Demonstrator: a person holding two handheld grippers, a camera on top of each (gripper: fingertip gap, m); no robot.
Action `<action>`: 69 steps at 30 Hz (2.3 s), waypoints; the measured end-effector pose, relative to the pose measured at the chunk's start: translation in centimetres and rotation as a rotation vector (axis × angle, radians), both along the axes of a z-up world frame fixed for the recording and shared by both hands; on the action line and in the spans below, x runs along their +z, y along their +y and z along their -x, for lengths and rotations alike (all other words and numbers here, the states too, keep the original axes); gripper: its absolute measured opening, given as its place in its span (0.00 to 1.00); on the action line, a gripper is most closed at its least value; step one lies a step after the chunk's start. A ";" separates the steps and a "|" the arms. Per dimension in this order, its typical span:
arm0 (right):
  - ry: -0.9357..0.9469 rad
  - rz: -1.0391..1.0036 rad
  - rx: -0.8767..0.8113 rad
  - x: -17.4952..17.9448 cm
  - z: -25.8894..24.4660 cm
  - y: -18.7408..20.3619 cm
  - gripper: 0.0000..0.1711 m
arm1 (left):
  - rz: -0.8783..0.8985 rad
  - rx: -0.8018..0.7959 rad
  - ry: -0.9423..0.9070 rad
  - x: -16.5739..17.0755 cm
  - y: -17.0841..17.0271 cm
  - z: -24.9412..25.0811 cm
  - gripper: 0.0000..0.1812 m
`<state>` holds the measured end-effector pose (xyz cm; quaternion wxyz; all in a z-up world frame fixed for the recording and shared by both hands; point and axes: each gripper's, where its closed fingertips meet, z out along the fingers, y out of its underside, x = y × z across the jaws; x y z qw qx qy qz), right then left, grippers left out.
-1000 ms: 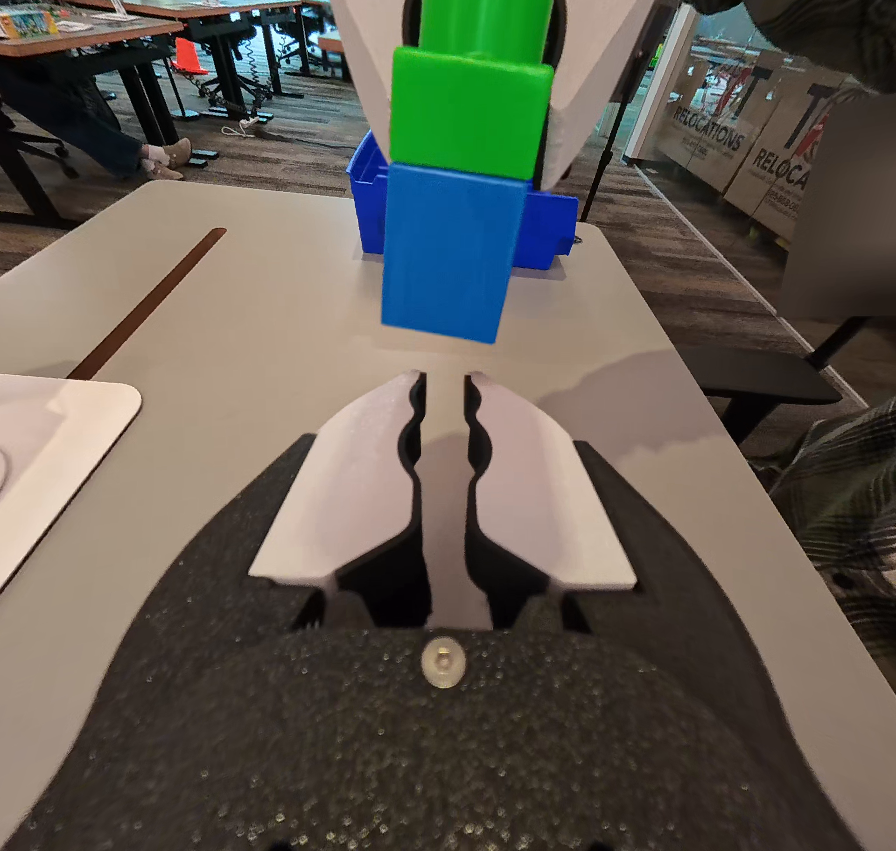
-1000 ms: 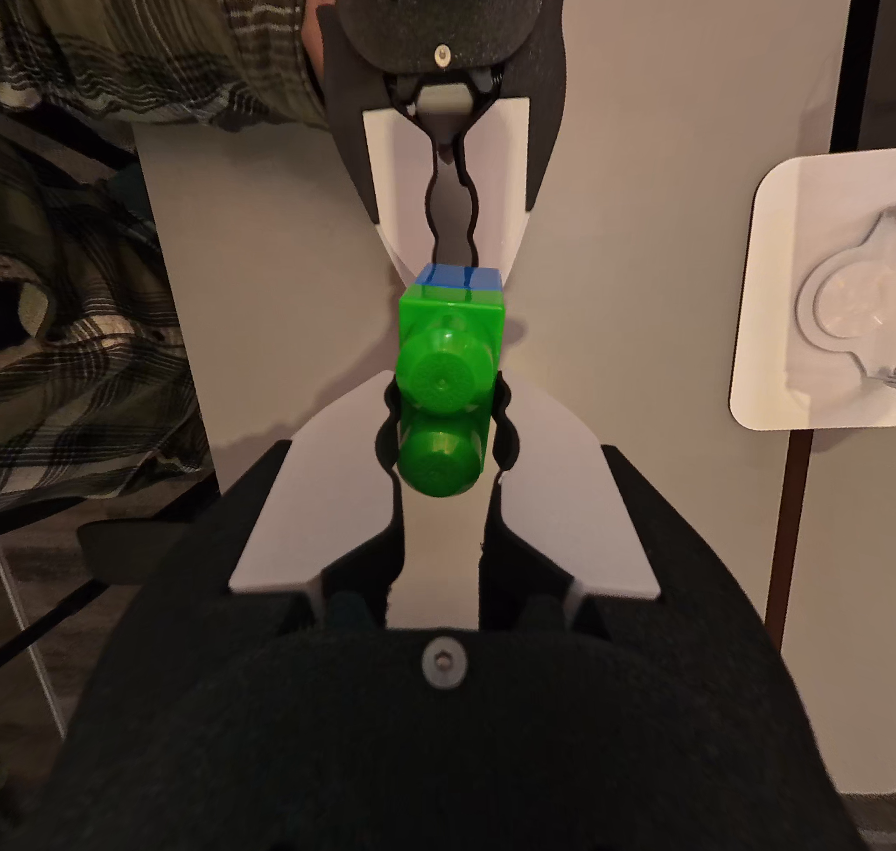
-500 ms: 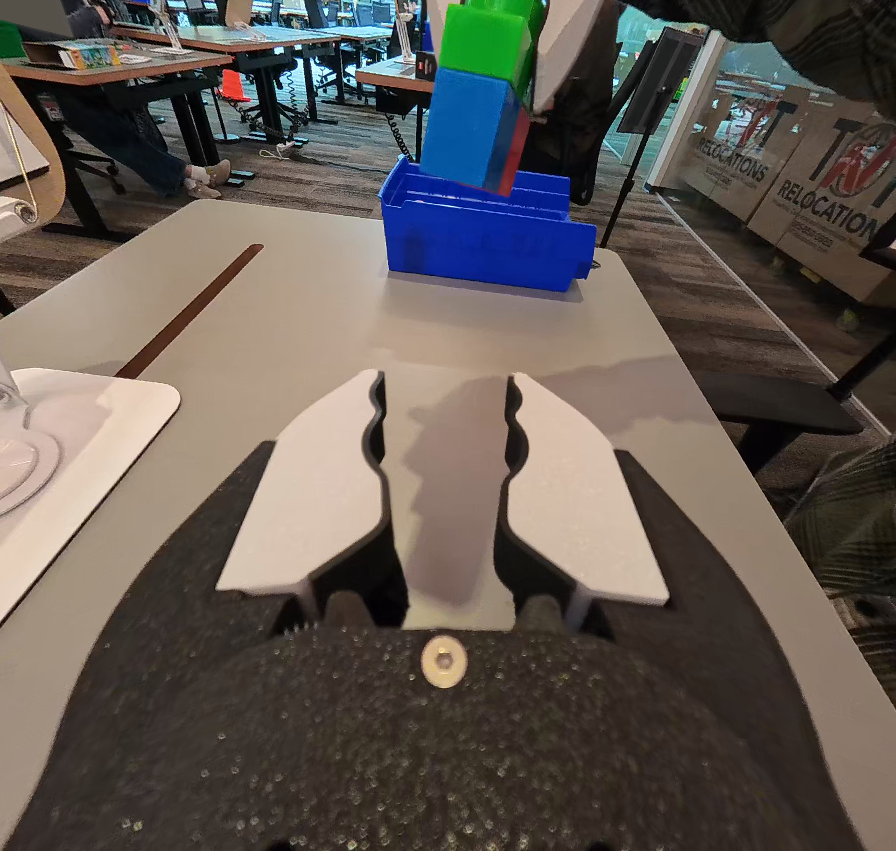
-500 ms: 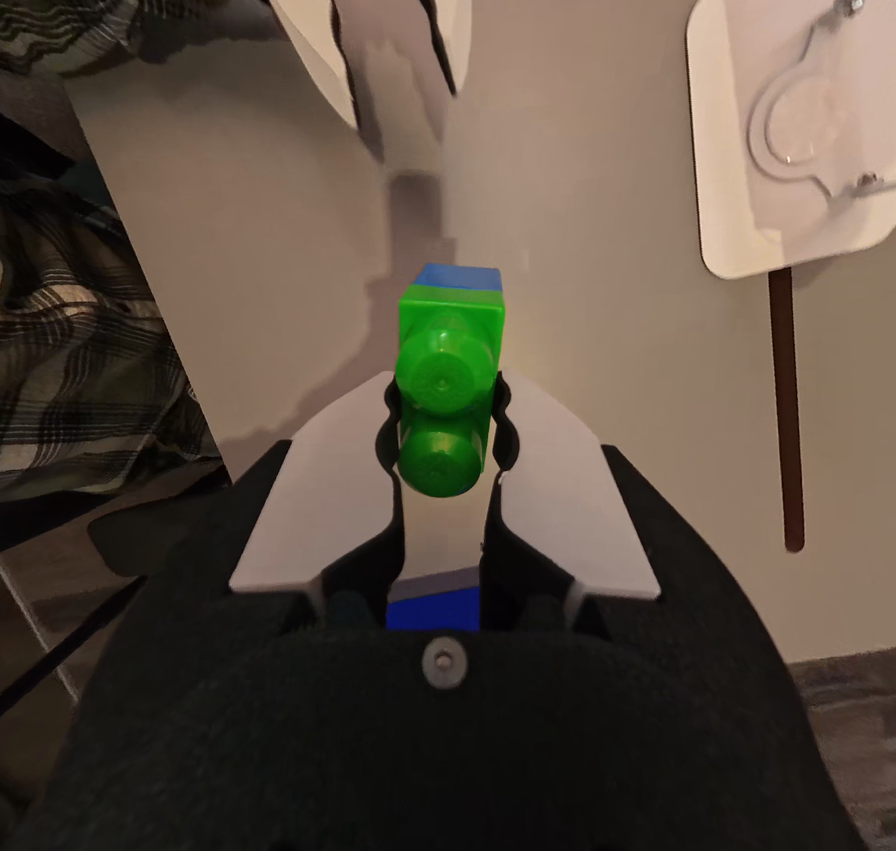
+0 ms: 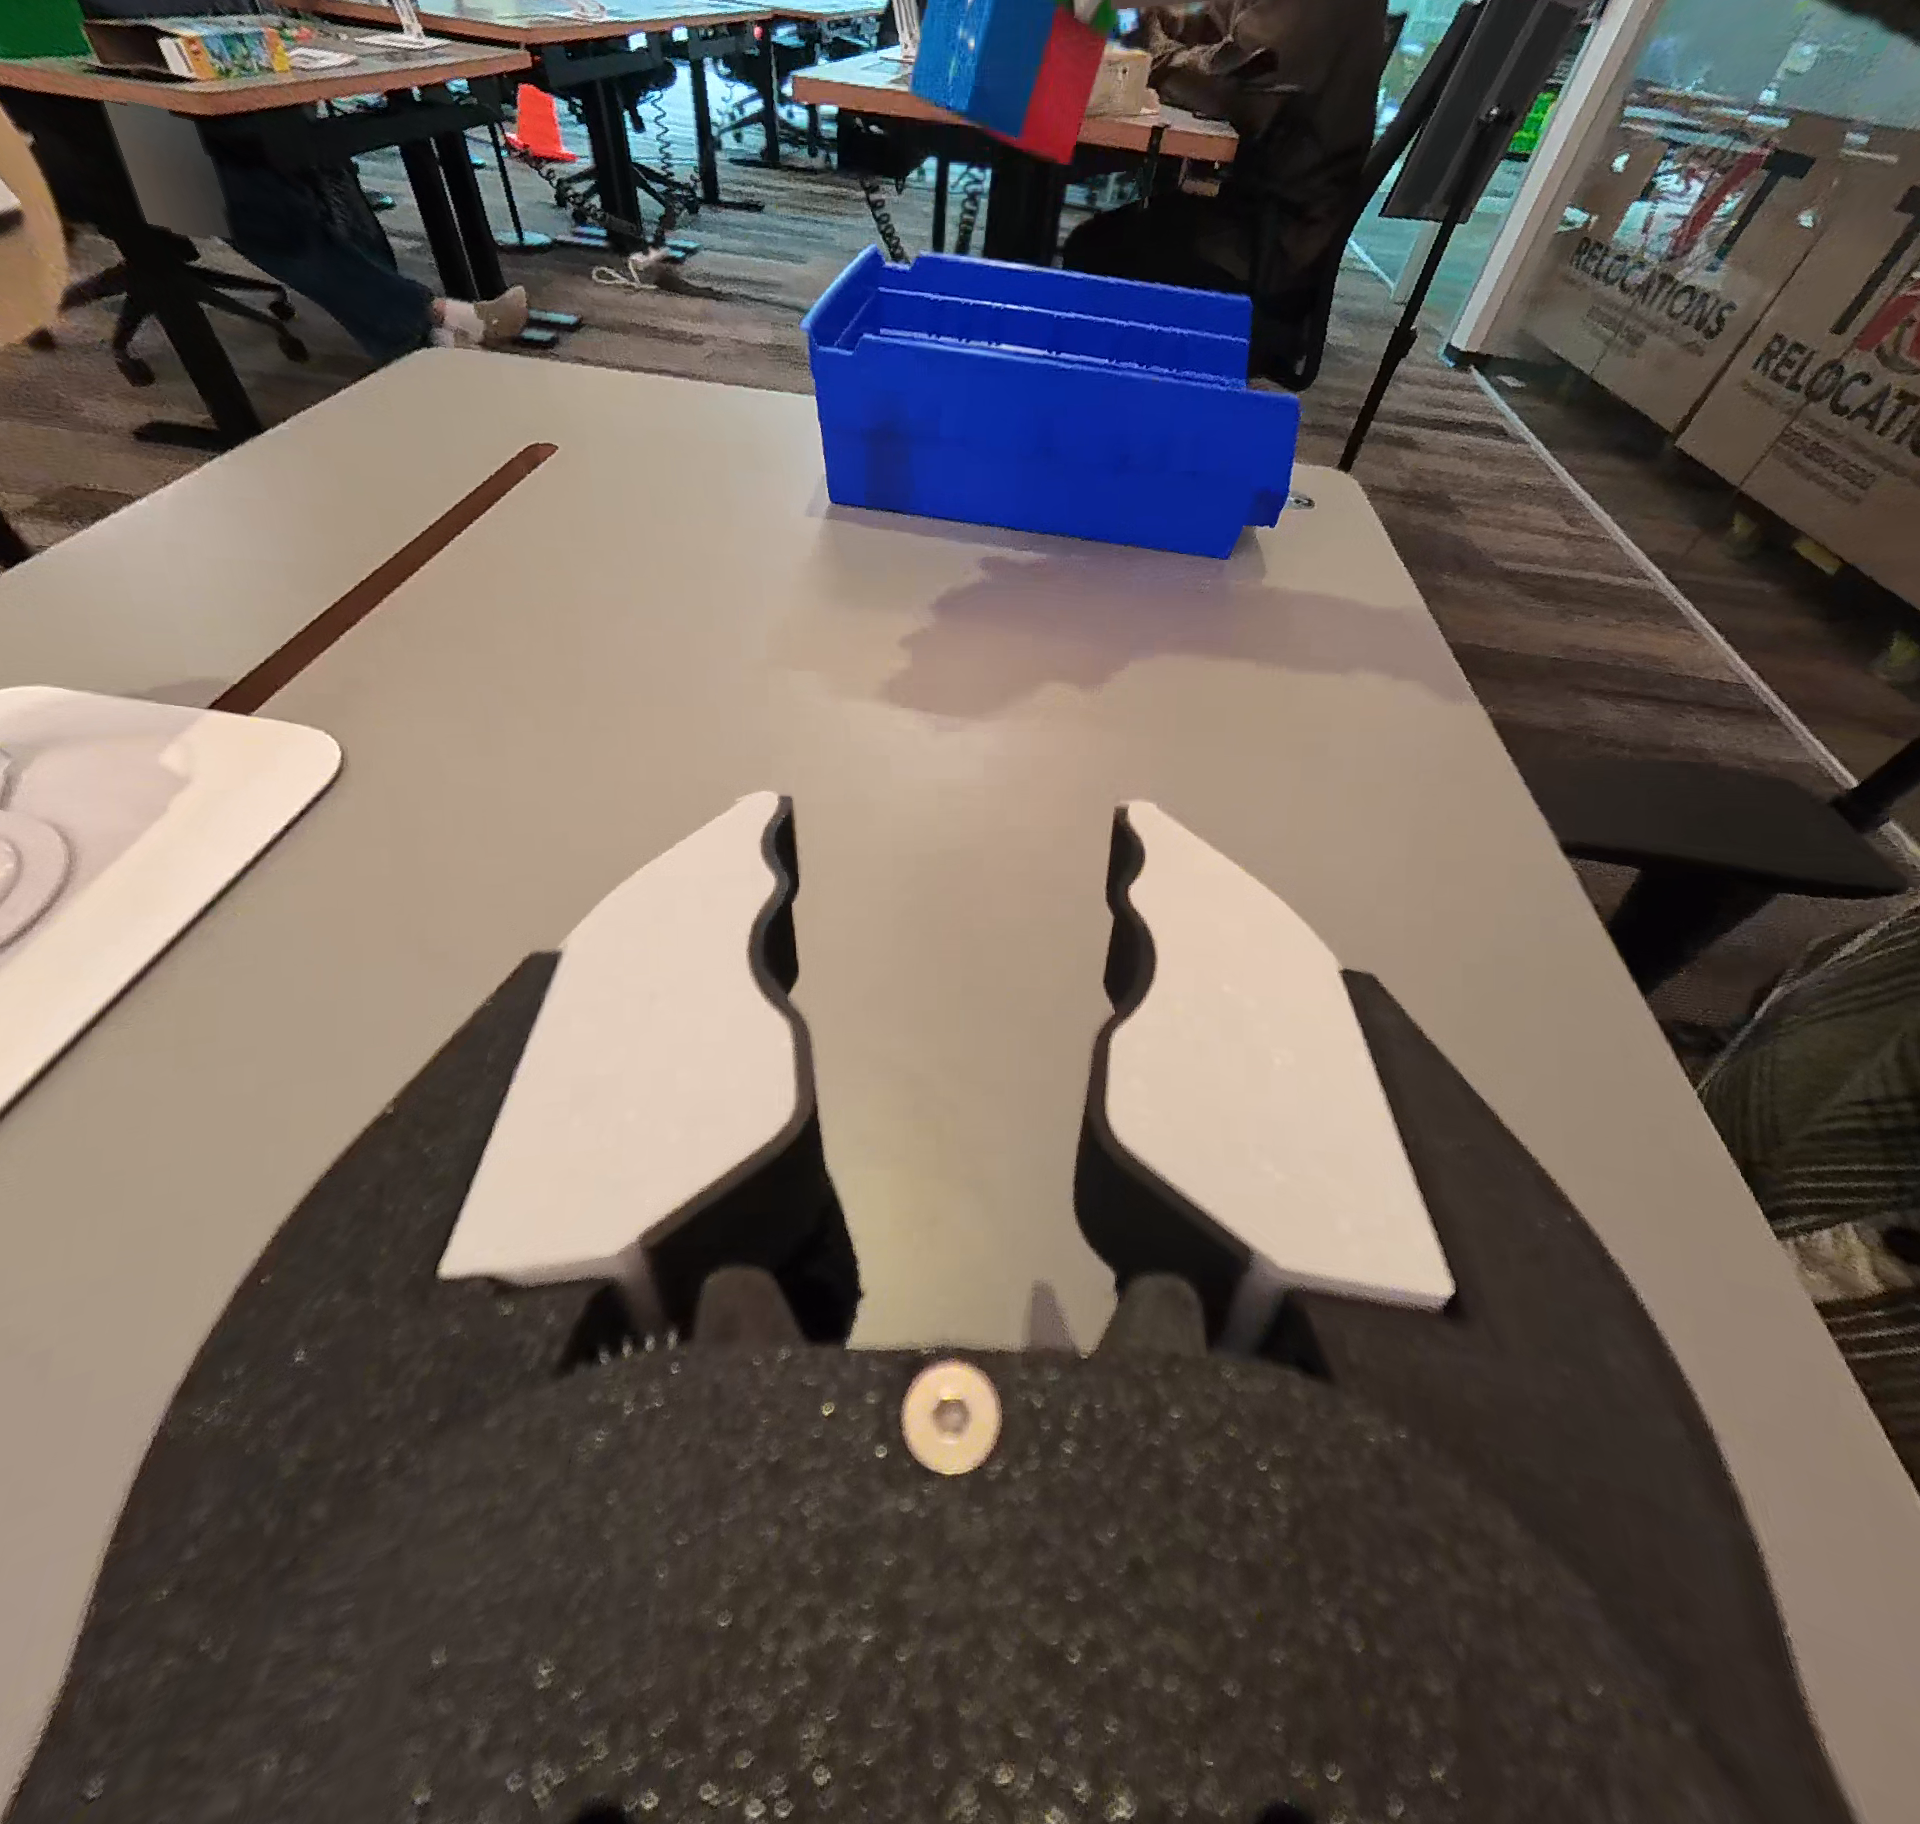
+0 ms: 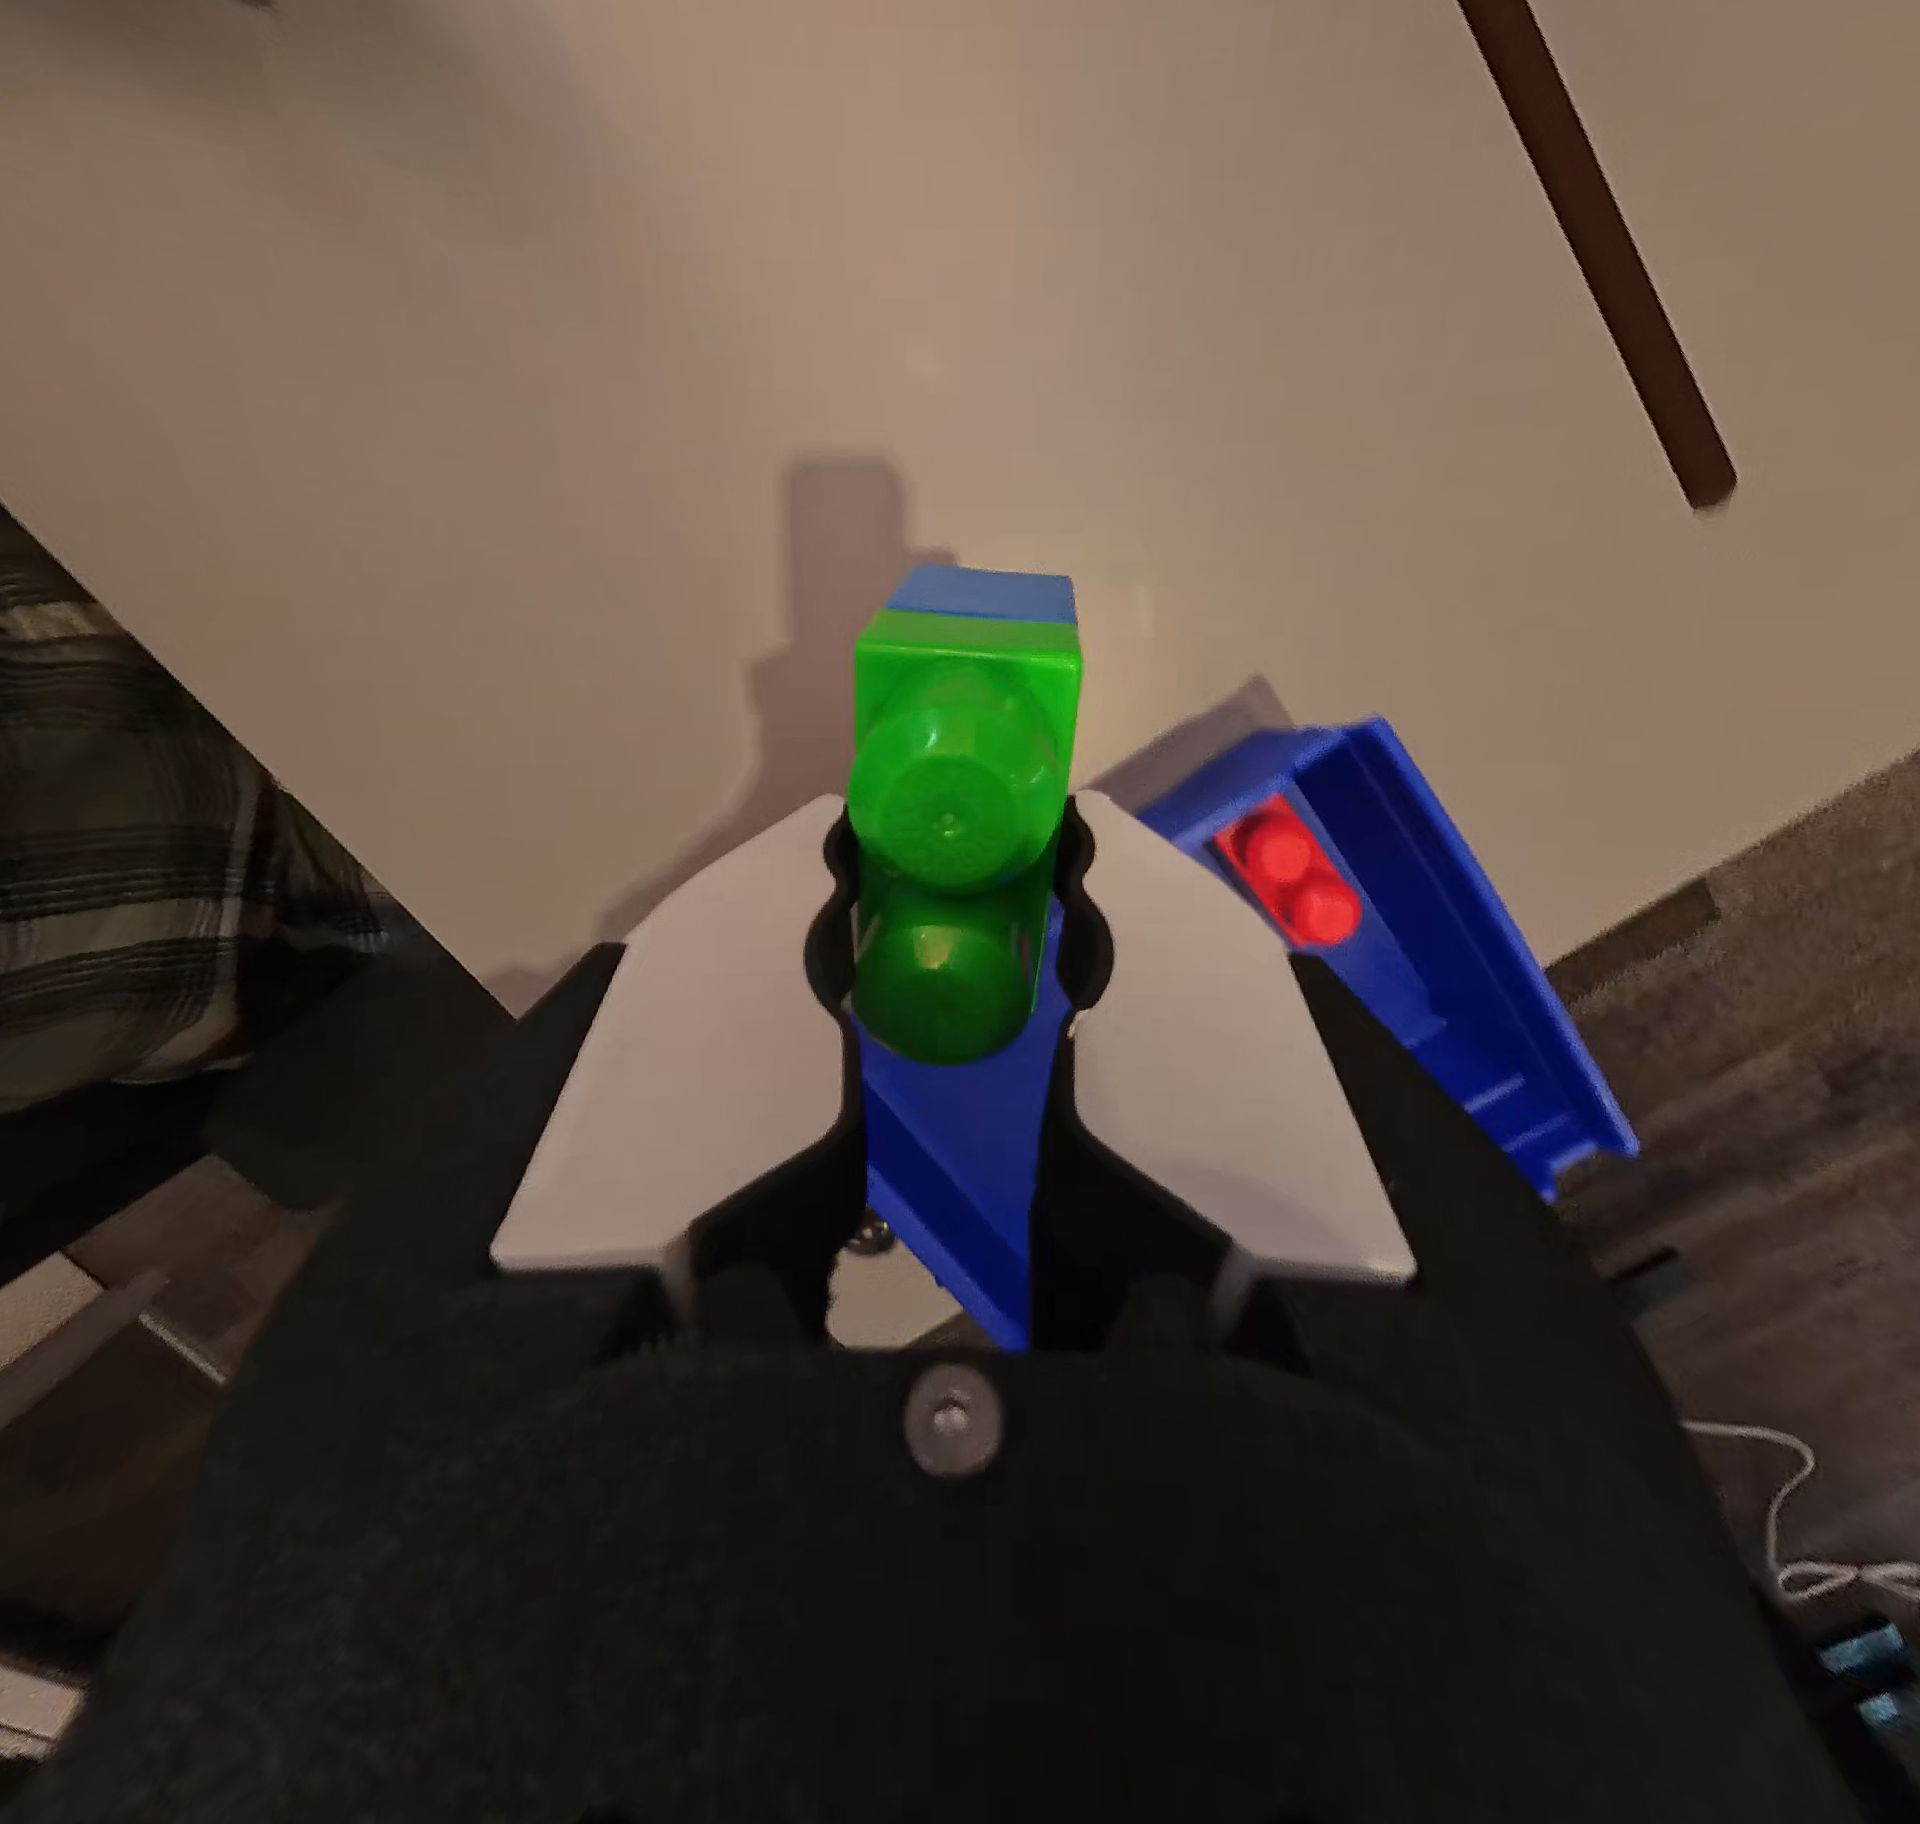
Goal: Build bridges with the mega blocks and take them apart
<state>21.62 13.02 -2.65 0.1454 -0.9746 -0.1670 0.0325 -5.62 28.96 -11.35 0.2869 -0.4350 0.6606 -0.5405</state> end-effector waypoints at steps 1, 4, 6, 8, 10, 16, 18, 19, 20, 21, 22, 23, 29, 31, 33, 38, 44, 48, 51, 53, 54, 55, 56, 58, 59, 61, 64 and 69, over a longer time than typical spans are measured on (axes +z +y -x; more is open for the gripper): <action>-0.002 0.000 -0.021 0.0 -1.0 -0.7 0.21 | -0.005 0.011 0.002 -0.4 -0.1 0.2 0.32; -0.007 0.002 -0.080 -0.1 -3.9 -2.8 0.21 | -0.021 0.043 -0.001 -1.1 -0.2 1.0 0.32; -0.017 0.016 -0.115 -0.5 -5.9 -4.3 0.21 | -0.017 0.065 -0.028 -1.1 -0.4 1.5 0.32; -0.036 0.022 -0.132 -0.9 -7.8 -5.4 0.21 | -0.015 0.083 -0.041 -1.2 -0.5 1.9 0.31; -0.044 0.016 -0.128 -1.5 -9.3 -6.3 0.21 | -0.012 0.107 -0.067 -0.8 -0.5 2.2 0.31; -0.096 0.024 -0.045 -4.1 -13.3 -8.6 0.21 | 0.000 0.152 -0.137 0.2 -0.8 2.3 0.28; -0.095 0.014 0.006 -5.0 -13.8 -8.9 0.21 | -0.006 0.162 -0.159 0.3 -1.0 2.2 0.27; -0.097 0.007 0.045 -5.5 -13.8 -8.9 0.21 | -0.011 0.172 -0.174 0.5 -1.0 2.2 0.27; -0.106 0.007 0.084 -6.1 -13.9 -9.0 0.21 | -0.018 0.181 -0.187 0.6 -1.1 2.1 0.27; -0.114 0.010 0.118 -6.6 -13.9 -9.0 0.21 | -0.026 0.188 -0.196 0.7 -1.1 2.0 0.27; -0.117 0.015 0.149 -7.2 -13.8 -8.9 0.21 | -0.033 0.196 -0.203 0.8 -1.2 1.9 0.26; -0.123 0.021 0.180 -7.8 -13.8 -8.9 0.21 | -0.037 0.203 -0.212 0.9 -1.2 1.8 0.26; -0.143 0.088 0.328 -10.8 -12.9 -8.3 0.21 | -0.032 0.230 -0.245 1.2 -1.6 1.2 0.25; -0.152 0.126 0.369 -11.7 -12.7 -8.3 0.21 | -0.033 0.234 -0.243 1.0 -1.7 0.9 0.25; -0.156 0.157 0.400 -12.6 -12.4 -8.1 0.21 | -0.033 0.233 -0.239 0.8 -1.9 0.6 0.25; -0.141 0.189 0.456 -14.6 -11.6 -7.2 0.21 | -0.064 0.234 -0.219 0.1 -2.3 0.0 0.24; -0.105 0.203 0.483 -16.7 -11.4 -6.9 0.21 | -0.079 0.226 -0.209 -0.4 -2.7 -0.4 0.24; -0.104 0.224 0.505 -17.5 -11.6 -7.0 0.21 | -0.078 0.224 -0.197 -0.6 -2.6 -0.6 0.24; -0.105 0.229 0.525 -17.7 -11.6 -6.9 0.21 | -0.081 0.224 -0.194 -0.7 -2.6 -0.7 0.24; -0.100 0.233 0.541 -17.8 -11.5 -6.8 0.21 | -0.081 0.222 -0.190 -0.8 -2.6 -0.7 0.24; -0.099 0.239 0.550 -17.9 -11.5 -6.8 0.21 | -0.082 0.221 -0.187 -0.8 -2.7 -0.7 0.24; -0.099 0.246 0.560 -18.1 -11.5 -6.9 0.21 | -0.083 0.220 -0.185 -0.9 -2.7 -0.7 0.24; -0.098 0.250 0.570 -18.2 -11.4 -6.9 0.21 | -0.084 0.219 -0.183 -0.9 -2.7 -0.8 0.24; -0.103 0.254 0.581 -18.4 -11.4 -6.8 0.21 | -0.084 0.217 -0.177 -1.0 -2.7 -0.8 0.24; -0.109 0.254 0.585 -18.5 -11.5 -6.7 0.21 | -0.084 0.215 -0.173 -1.1 -2.7 -0.8 0.24; -0.119 0.260 0.592 -18.8 -11.7 -6.7 0.21 | -0.087 0.213 -0.170 -1.2 -2.8 -0.9 0.24; -0.141 0.269 0.612 -19.2 -11.9 -6.7 0.21 | -0.091 0.209 -0.166 -1.2 -2.9 -0.9 0.24; -0.174 0.254 0.636 -19.5 -12.3 -6.5 0.21 | -0.094 0.202 -0.154 -1.5 -3.1 -1.0 0.24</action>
